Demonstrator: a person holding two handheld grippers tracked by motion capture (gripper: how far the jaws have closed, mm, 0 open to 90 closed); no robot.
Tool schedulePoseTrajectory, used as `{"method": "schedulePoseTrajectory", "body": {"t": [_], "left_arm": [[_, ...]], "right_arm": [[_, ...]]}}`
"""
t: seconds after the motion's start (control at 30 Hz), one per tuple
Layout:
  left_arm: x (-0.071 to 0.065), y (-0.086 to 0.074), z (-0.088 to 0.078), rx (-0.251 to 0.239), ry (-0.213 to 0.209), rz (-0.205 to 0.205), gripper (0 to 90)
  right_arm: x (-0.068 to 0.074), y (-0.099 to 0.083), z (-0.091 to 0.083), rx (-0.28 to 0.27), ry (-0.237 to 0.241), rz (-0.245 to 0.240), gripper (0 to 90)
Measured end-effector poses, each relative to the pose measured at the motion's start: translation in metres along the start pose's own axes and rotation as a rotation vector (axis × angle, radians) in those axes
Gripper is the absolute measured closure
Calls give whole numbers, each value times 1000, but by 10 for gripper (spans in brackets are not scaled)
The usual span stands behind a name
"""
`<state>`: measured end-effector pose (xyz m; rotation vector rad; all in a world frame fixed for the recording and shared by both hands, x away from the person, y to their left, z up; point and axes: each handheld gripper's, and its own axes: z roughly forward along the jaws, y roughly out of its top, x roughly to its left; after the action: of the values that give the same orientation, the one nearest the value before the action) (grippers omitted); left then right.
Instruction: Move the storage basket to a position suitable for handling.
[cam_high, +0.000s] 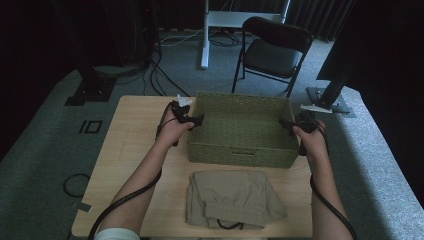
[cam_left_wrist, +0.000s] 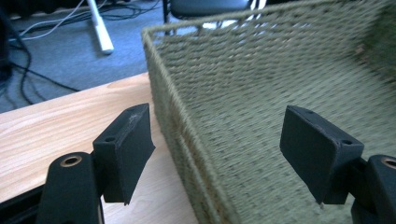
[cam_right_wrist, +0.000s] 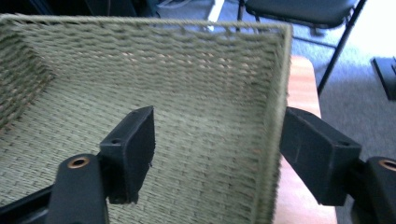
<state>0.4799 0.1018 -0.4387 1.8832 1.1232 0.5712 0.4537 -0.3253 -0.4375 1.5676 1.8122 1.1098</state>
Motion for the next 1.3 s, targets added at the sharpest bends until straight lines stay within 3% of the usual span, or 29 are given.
{"method": "schedulePoseTrajectory", "body": {"t": [0.13,0.23,0.4,0.53,0.6,0.83,0.97,1.03,1.13,1.2,1.3], "left_arm": [[-2,0,-14,13,-42,0,264],[-4,-3,-22,-8,-82,-8,243],[-5,-10,-36,-16,-101,14,239],[-7,-14,-49,-30,-135,29,199],[-9,-17,-55,-43,-145,30,200],[-18,-36,-72,-42,-191,67,199],[-25,-50,-80,-50,-225,67,199],[-28,-56,-84,-42,-237,81,199],[-31,-66,-91,-40,-242,87,199],[-33,-72,-95,-42,-255,91,200],[-36,-79,-100,-39,-269,95,199]], "right_arm": [[10,1,-6,-24,27,-21,292],[18,1,-12,-33,45,-45,295],[27,1,-21,-58,103,-26,374],[35,-1,-29,-59,103,-64,341],[40,-3,-34,-82,123,-56,297],[53,-16,-55,-133,141,-56,289],[63,-27,-64,-119,173,-73,260],[69,-32,-68,-104,192,-111,179],[75,-41,-73,-93,195,-127,181],[79,-47,-75,-86,231,-145,177],[86,-56,-79,-84,247,-174,165]]}}
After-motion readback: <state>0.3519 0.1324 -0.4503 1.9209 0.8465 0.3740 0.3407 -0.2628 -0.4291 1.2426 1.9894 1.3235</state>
